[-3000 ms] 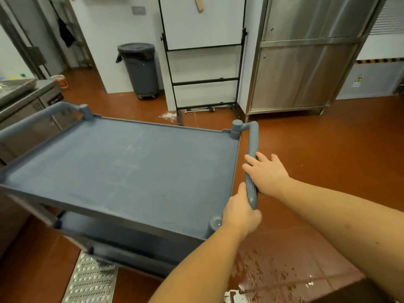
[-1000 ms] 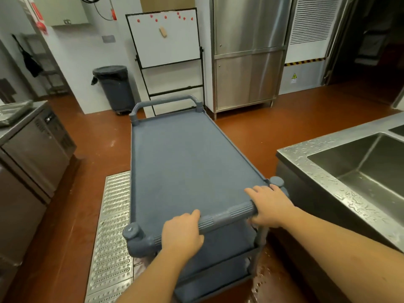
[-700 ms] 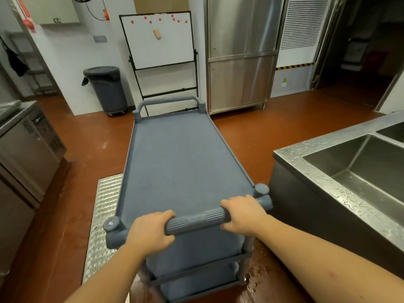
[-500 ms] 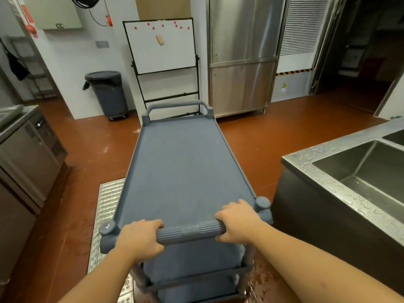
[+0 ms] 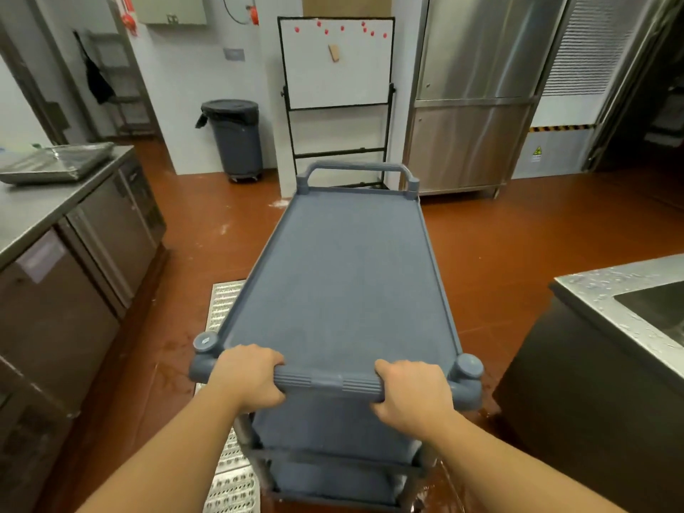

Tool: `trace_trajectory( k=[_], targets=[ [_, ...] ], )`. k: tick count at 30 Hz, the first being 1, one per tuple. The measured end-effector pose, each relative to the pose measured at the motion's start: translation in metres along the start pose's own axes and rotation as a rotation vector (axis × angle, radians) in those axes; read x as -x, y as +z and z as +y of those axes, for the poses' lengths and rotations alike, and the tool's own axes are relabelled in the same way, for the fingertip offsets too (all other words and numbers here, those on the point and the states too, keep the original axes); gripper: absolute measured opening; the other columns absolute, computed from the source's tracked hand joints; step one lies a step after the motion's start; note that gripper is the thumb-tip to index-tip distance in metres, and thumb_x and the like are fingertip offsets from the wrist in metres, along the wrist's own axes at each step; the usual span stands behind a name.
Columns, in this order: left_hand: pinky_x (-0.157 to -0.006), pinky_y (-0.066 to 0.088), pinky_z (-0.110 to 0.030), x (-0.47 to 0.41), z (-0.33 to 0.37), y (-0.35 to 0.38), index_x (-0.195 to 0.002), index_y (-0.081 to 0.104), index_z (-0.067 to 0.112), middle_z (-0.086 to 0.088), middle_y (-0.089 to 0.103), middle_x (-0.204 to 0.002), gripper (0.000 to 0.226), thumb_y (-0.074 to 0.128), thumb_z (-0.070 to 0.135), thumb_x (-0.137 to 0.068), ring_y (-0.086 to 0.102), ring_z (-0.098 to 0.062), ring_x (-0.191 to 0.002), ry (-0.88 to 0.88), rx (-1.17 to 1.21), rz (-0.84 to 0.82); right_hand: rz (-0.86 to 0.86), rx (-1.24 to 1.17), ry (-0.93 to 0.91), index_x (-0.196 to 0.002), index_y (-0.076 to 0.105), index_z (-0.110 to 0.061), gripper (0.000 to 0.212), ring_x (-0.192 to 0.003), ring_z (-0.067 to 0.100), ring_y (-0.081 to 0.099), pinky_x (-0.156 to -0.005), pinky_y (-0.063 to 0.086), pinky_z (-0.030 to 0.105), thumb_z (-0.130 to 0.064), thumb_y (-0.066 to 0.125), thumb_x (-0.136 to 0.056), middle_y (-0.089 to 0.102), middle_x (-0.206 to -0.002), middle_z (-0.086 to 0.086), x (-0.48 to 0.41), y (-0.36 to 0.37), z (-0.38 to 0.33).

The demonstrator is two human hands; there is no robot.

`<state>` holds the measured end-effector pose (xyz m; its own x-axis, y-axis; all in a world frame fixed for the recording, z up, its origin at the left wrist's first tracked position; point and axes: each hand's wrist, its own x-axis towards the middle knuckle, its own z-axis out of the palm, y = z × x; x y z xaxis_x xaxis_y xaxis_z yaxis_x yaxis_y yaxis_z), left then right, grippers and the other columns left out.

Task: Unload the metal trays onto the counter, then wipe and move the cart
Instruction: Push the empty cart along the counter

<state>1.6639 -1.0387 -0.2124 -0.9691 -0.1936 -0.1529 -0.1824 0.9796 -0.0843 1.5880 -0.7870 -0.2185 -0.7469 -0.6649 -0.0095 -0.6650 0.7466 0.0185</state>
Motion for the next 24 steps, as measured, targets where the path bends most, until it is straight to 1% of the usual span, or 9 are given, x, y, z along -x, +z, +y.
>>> trace_trajectory(
  k=[4,7,11,14,19,22,24],
  targets=[
    [-0.065,0.045,-0.028,0.019,0.003,0.004,-0.087,0.059,0.029,0.004,0.069,-0.088,0.028,0.053,0.045,-0.064,0.065,-0.020,-0.085,-0.004,0.022,0.005,0.014,0.018,-0.014,-0.089,0.043,-0.025,0.025,-0.085,0.028,0.063,-0.059,0.036,0.033,-0.048,0.049,-0.080,0.065,-0.091,0.000,0.006,0.001,-0.002],
    [-0.067,0.045,-0.028,0.037,0.011,0.007,-0.090,0.060,0.028,0.003,0.069,-0.089,0.029,0.053,0.045,-0.067,0.065,-0.022,-0.087,-0.027,0.013,0.030,0.026,0.043,-0.033,-0.088,0.041,-0.024,0.029,-0.084,0.026,0.063,-0.059,0.037,0.032,-0.051,0.047,-0.078,0.065,-0.090,0.000,0.013,0.003,-0.001],
    [-0.069,0.045,-0.030,0.066,0.024,0.011,-0.092,0.061,0.028,0.002,0.069,-0.091,0.029,0.054,0.045,-0.070,0.065,-0.024,-0.089,-0.070,0.020,0.048,0.035,0.050,-0.073,-0.093,0.047,-0.025,0.033,-0.083,0.025,0.064,-0.060,0.041,0.033,-0.053,0.048,-0.076,0.067,-0.089,0.000,0.028,0.005,0.000],
    [-0.072,0.047,-0.031,0.093,0.032,0.017,-0.091,0.062,0.028,0.002,0.069,-0.091,0.029,0.055,0.047,-0.070,0.065,-0.024,-0.088,-0.106,0.035,0.056,0.042,0.053,-0.112,-0.094,0.048,-0.026,0.034,-0.082,0.024,0.064,-0.062,0.044,0.032,-0.054,0.047,-0.076,0.066,-0.088,-0.001,0.045,0.005,-0.004],
    [-0.071,0.051,-0.031,0.155,0.051,0.024,-0.090,0.062,0.028,0.004,0.069,-0.088,0.028,0.056,0.048,-0.071,0.065,-0.021,-0.085,-0.181,0.075,0.019,0.043,0.044,-0.197,-0.094,0.049,-0.026,0.034,-0.079,0.023,0.064,-0.061,0.045,0.032,-0.055,0.047,-0.078,0.066,-0.085,-0.001,0.089,0.005,-0.014],
    [-0.069,0.049,-0.030,0.204,0.067,0.029,-0.092,0.062,0.028,0.004,0.069,-0.089,0.029,0.056,0.048,-0.071,0.065,-0.020,-0.085,-0.235,0.075,0.000,0.044,0.040,-0.258,-0.093,0.050,-0.025,0.034,-0.081,0.024,0.064,-0.059,0.039,0.031,-0.055,0.048,-0.077,0.067,-0.087,-0.001,0.126,0.005,-0.026],
    [-0.066,0.045,-0.030,0.239,0.082,0.031,-0.090,0.061,0.028,0.004,0.069,-0.089,0.027,0.055,0.046,-0.071,0.064,-0.022,-0.086,-0.270,0.046,0.006,0.024,0.031,-0.295,-0.090,0.048,-0.026,0.030,-0.081,0.025,0.063,-0.058,0.038,0.031,-0.054,0.049,-0.078,0.066,-0.087,-0.001,0.154,0.003,-0.032]
  ],
)
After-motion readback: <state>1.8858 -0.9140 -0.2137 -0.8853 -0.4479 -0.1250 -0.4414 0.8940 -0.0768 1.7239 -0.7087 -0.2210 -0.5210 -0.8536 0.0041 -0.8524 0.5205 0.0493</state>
